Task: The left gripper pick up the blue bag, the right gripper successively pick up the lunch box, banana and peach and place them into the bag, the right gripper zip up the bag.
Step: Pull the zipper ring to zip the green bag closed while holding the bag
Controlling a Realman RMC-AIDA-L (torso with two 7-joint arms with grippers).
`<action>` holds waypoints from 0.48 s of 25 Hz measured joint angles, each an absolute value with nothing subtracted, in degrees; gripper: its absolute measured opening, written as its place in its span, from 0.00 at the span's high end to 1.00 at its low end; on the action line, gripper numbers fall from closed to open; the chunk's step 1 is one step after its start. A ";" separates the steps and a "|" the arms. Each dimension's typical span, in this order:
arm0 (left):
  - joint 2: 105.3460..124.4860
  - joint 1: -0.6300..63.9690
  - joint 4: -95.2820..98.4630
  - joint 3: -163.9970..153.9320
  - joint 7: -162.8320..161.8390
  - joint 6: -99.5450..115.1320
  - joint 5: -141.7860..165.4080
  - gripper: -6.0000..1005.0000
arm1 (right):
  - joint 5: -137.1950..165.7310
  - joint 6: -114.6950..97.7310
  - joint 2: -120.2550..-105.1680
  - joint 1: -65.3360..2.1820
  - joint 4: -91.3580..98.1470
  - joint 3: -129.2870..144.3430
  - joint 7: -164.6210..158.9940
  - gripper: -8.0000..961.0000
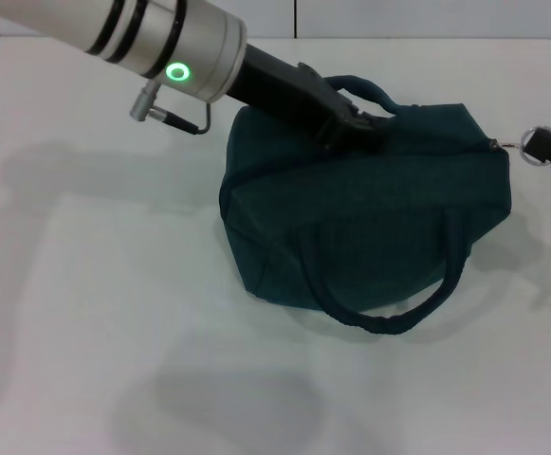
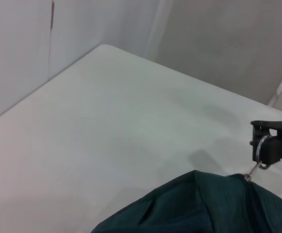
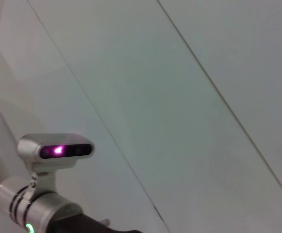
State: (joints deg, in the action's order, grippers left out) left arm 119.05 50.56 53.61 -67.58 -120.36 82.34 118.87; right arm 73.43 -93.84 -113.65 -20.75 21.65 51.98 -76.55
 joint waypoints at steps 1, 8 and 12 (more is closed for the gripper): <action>118.87 50.50 53.65 -67.52 -120.65 82.70 118.85 0.86 | 73.43 -93.46 -113.58 -20.68 21.65 51.96 -76.55 0.97; 118.16 49.16 56.21 -62.03 -121.91 88.29 119.18 0.93 | 73.76 -88.87 -113.82 -20.72 21.51 52.48 -76.13 0.97; 117.85 48.60 56.50 -60.42 -121.91 89.47 119.01 0.96 | 74.32 -88.00 -114.06 -21.13 21.33 52.59 -75.97 0.97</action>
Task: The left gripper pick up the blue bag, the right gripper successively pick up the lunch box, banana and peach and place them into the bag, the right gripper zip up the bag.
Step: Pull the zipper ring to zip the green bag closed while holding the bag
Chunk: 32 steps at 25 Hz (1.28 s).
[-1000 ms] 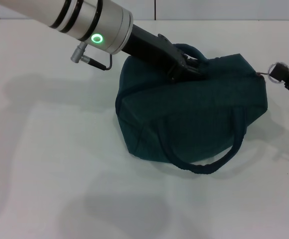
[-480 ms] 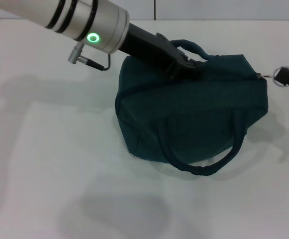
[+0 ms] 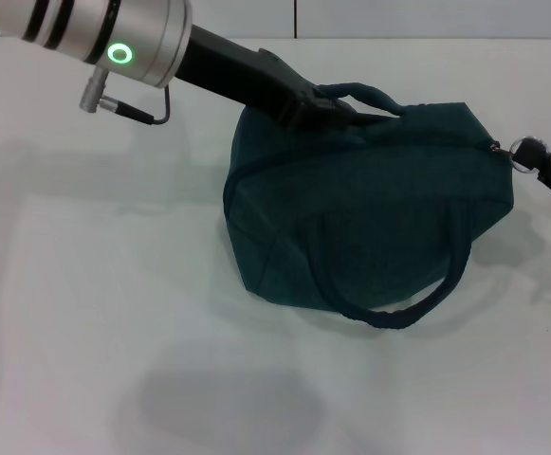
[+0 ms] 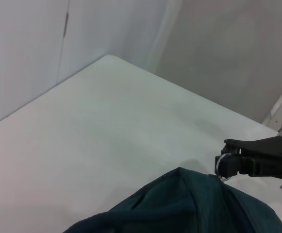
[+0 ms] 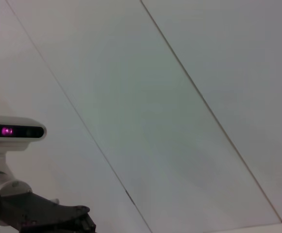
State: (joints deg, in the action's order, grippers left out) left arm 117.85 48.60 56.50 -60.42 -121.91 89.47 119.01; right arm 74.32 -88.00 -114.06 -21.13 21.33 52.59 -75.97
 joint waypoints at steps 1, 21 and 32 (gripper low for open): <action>117.84 48.37 56.50 -60.33 -121.83 89.48 118.94 0.96 | 74.44 -87.89 -114.11 -21.25 21.22 52.59 -75.96 0.97; 119.64 55.92 52.36 -71.61 -121.02 79.01 122.46 0.66 | 74.59 -91.70 -115.01 -21.04 20.62 52.63 -75.90 0.97; 119.69 56.87 55.37 -71.88 -119.98 77.01 122.11 0.12 | 74.62 -91.91 -114.62 -20.32 20.04 52.54 -75.43 0.97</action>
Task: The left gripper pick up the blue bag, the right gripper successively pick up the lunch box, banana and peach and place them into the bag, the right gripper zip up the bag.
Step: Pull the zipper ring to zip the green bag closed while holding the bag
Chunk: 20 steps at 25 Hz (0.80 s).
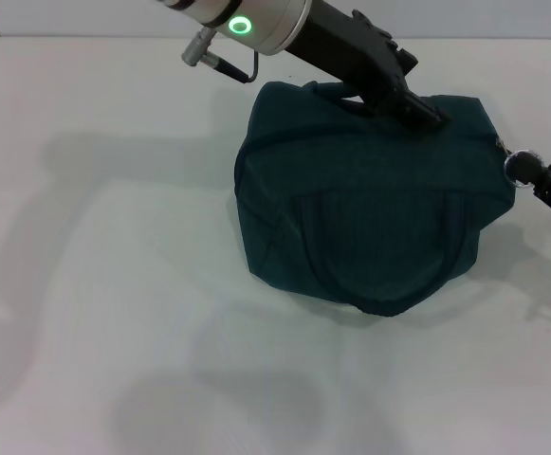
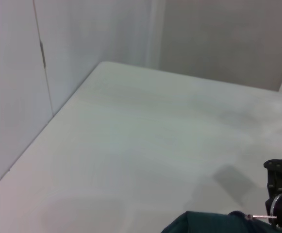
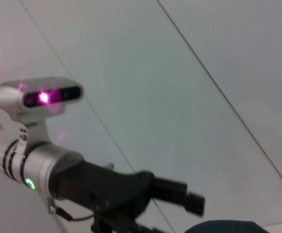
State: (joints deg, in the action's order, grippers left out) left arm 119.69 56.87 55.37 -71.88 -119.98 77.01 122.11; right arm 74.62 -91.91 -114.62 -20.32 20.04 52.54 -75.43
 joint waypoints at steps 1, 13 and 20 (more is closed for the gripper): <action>119.67 57.21 54.39 -71.95 -120.06 77.02 122.54 0.12 | 74.62 -91.92 -114.67 -20.41 20.04 52.57 -75.43 0.97; 119.72 62.56 45.32 -72.70 -120.28 76.30 126.48 0.13 | 74.60 -91.95 -114.78 -20.21 20.03 52.20 -75.34 0.97; 119.71 62.67 45.66 -75.04 -119.26 74.69 126.92 0.18 | 74.13 -91.79 -114.69 -19.56 19.95 51.95 -75.32 0.97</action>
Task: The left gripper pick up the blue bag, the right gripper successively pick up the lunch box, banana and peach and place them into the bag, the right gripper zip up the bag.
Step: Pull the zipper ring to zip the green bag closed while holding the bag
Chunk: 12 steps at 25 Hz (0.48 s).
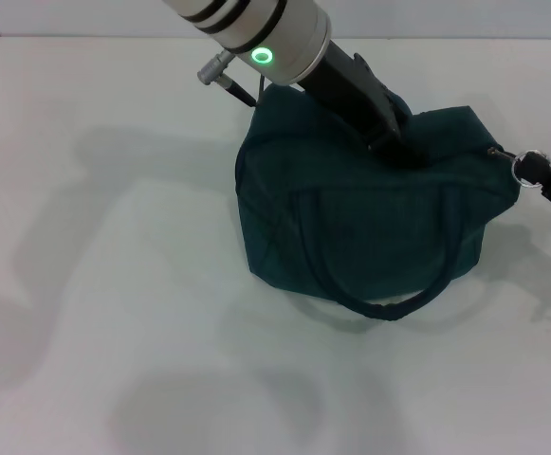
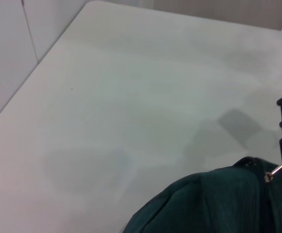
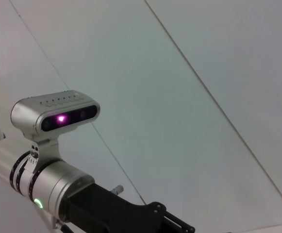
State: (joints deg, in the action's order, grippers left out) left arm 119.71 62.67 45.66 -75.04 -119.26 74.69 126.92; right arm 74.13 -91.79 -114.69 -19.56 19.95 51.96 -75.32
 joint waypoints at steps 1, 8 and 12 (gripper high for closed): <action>119.71 62.58 45.71 -75.42 -119.24 74.33 126.94 0.20 | 74.09 -91.73 -114.69 -19.53 19.95 51.94 -75.32 0.97; 119.71 62.38 46.03 -76.73 -119.11 73.42 127.08 0.49 | 74.02 -91.41 -114.69 -19.48 19.95 51.94 -75.32 0.97; 119.71 62.34 46.28 -78.19 -119.40 73.47 126.85 0.67 | 74.00 -91.47 -114.57 -19.06 19.95 51.07 -75.32 0.97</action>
State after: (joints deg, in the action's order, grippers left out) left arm 119.71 62.34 46.28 -78.19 -119.40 73.47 126.85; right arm 74.00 -91.47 -114.57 -19.06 19.95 51.07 -75.32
